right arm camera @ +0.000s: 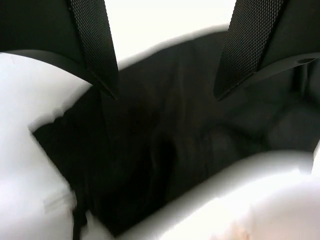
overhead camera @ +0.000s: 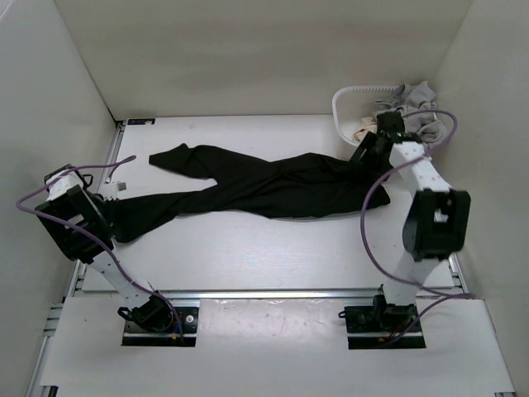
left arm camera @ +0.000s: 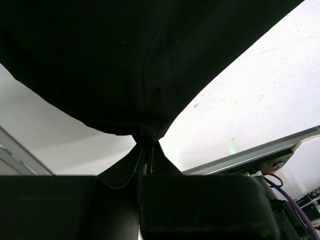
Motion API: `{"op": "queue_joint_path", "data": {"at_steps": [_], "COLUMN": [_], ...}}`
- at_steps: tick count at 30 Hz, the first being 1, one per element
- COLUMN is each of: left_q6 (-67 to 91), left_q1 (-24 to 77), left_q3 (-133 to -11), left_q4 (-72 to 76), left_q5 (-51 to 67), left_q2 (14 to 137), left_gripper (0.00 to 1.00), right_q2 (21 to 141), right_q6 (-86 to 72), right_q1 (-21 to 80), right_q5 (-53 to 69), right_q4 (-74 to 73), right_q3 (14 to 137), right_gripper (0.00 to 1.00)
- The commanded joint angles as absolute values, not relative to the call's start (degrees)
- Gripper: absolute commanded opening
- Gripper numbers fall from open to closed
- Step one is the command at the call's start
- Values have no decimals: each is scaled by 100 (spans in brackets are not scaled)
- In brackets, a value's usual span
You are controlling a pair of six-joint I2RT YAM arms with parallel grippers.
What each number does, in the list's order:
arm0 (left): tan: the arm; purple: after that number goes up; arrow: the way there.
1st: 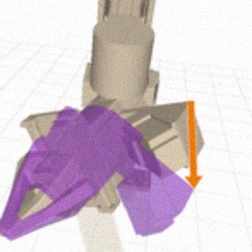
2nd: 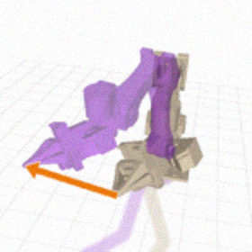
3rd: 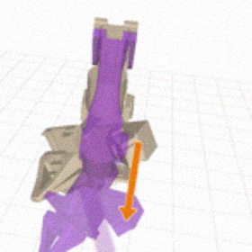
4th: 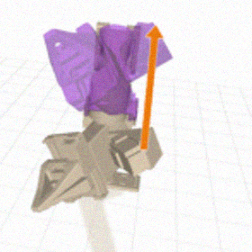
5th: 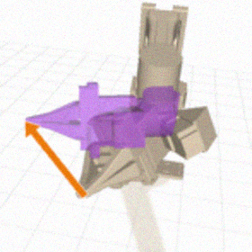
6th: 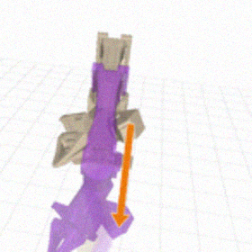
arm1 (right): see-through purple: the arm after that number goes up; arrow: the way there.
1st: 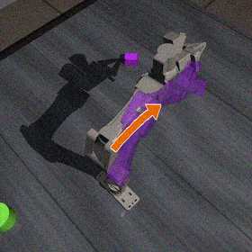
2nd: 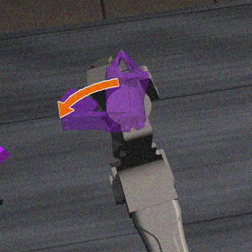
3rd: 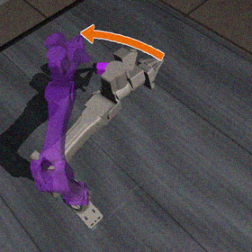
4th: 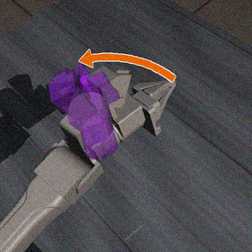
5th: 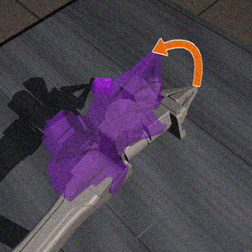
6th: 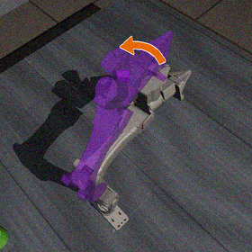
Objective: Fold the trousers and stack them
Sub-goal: Flatten the trousers out
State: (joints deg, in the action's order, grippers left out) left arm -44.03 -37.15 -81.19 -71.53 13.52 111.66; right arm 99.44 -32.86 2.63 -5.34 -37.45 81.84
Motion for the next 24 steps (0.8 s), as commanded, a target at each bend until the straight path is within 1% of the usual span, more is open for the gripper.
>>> {"op": "queue_joint_path", "data": {"at_steps": [1,2,4,7,10,13,15,16,19,22,23,24], "left_q6": [-4333,-4281,-4280,-4280,-4280,-4280,-4280,-4280,-4280,-4280,-4280,-4280], "left_q1": [-3762,-3814,-3814,-3867,-3867,-3938,-3990,-3990,-3990,-3990,-3990,-3990], "left_q3": [-8077,-8077,-8077,-8130,-8130,-8130,-8130,-8130,-8077,-8077,-8077,-8129], "left_q4": [-6970,-6970,-6970,-6970,-6970,-6970,-6970,-6970,-6970,-6970,-6970,-6970], "left_q5": [1468,1468,1468,1354,1274,1274,1274,1274,1327,1389,1389,1389], "left_q2": [11074,11074,11136,11136,11188,11188,11188,11188,11249,11302,11303,11303], "left_gripper": [14,14,14,14,14,14,14,14,14,14,14,14], "right_q2": [10773,11123,11354,11601,11830,11594,11348,11251,11101,11267,11320,11373], "right_q6": [-3560,-3560,-3620,-3901,-4218,-4219,-4280,-4359,-4412,-4412,-4412,-4464], "right_q1": [413,465,519,519,519,633,703,703,703,703,703,703], "right_q5": [-1203,-1378,-1459,-1564,-1635,-1635,-1845,-1898,-2073,-2267,-2268,-2268], "right_q4": [-3796,-3866,-3867,-3578,-3796,-3657,-3735,-3735,-3577,-3639,-3586,-3586], "right_q3": [9504,9736,10044,10046,10195,9644,9406,9117,8816,8815,8868,8938], "right_gripper": [80,80,81,81,81,81,81,80,77,61,48,42]}}
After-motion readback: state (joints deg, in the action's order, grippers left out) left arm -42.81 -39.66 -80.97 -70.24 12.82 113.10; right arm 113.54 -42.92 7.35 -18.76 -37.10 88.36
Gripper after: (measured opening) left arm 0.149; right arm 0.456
